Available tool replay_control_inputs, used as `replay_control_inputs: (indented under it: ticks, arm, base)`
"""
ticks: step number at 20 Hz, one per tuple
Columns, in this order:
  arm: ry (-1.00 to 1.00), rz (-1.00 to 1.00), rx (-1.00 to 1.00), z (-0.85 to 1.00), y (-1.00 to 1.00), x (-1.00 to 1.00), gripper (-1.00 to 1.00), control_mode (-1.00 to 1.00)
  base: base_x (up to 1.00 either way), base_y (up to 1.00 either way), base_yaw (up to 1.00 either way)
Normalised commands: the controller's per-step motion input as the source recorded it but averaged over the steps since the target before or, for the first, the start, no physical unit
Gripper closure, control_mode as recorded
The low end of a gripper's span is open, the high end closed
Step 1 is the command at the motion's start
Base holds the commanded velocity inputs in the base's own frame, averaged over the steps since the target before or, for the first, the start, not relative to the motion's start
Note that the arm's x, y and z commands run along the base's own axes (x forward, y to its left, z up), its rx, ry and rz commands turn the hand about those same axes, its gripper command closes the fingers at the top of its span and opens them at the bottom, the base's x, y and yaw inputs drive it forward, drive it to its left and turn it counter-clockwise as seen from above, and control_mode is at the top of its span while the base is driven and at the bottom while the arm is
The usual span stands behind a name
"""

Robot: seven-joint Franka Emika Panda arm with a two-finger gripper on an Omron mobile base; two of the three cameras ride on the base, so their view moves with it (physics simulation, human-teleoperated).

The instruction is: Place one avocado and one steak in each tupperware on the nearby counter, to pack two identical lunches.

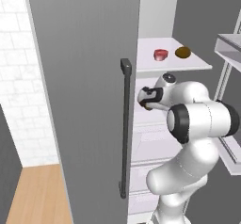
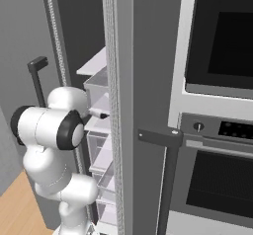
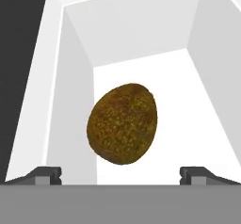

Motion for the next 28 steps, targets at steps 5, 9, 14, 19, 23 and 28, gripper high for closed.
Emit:
replay_control_inputs:
  ticks: [5,9,14,19,23,28]
  arm:
    - [0.00,0.00,0.00,-0.30,0.00,0.34,-1.00,-1.00]
    - [0.00,0.00,0.00,-0.31,0.00,0.28,-1.00,-1.00]
    - [0.01,0.00,-0.01,-0.37,0.00,0.19,-1.00,-1.00]
    - [0.00,0.00,-0.01,-0.22,0.00,0.02,1.00,-1.00]
    - [0.00,0.00,0.00,0.00,0.00,-0.03,1.00,-1.00]
    - [-0.22,0.00,0.01,0.16,-0.07,-0.82,1.00,-1.00]
  base:
    - [0.00,0.00,0.00]
    - [0.00,0.00,0.00]
    - [0.00,0.00,0.00]
    - [0.00,0.00,0.00]
    - [0.00,0.00,0.00]
    - [0.00,0.00,0.00]
